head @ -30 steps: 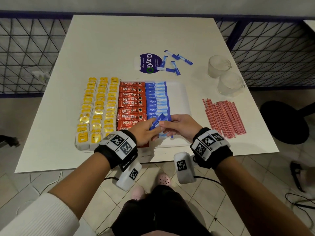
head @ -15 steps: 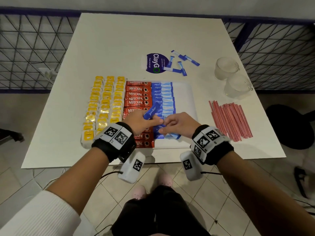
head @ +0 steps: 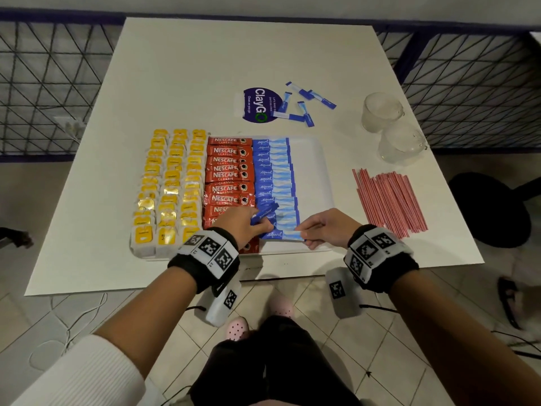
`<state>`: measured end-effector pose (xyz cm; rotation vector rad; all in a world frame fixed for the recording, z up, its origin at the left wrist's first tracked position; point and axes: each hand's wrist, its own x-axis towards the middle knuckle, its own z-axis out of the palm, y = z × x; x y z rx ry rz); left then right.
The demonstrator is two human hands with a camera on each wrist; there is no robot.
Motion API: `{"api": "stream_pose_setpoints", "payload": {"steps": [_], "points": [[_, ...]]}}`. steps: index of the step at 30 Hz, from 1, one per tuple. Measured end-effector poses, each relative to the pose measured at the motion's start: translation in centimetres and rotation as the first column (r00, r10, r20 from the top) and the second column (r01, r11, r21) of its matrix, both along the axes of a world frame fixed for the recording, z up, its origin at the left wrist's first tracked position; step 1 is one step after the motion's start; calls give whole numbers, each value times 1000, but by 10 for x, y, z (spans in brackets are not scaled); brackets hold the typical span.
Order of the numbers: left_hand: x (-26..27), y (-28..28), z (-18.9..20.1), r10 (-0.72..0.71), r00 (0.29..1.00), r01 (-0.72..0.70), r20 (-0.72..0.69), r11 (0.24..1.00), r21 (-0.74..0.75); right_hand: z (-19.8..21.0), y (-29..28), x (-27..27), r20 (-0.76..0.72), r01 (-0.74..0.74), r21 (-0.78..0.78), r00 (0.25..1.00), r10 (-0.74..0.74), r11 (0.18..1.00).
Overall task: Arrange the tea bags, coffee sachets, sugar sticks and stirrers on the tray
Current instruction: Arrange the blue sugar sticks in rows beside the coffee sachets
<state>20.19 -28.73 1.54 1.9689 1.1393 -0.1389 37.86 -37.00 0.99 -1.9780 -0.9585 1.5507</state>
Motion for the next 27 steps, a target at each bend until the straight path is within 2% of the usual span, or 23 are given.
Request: {"api": "stream_pose_setpoints", "payload": {"steps": [3, 7, 11, 22, 27], "points": [[3, 1, -3, -90, 990, 101, -105, 990, 98, -7, 0, -2, 62, -14, -24, 998, 15, 1000], [6, 0, -5, -180, 973, 191, -143, 980, 61, -10, 1, -6, 96, -15, -34, 995, 18, 999], [10, -5, -5, -265, 938, 292, -225, 952, 95, -6, 1, -9, 90, 0, -42, 996, 4, 999], [11, -8, -8, -291, 916, 339, -276, 929, 145, -11, 1, -12, 333, -78, -25, 939, 82, 997], [11, -8, -9, -288, 917, 334, -275, 932, 140, -11, 1, -15, 365, -79, -13, 928, 78, 997]]}}
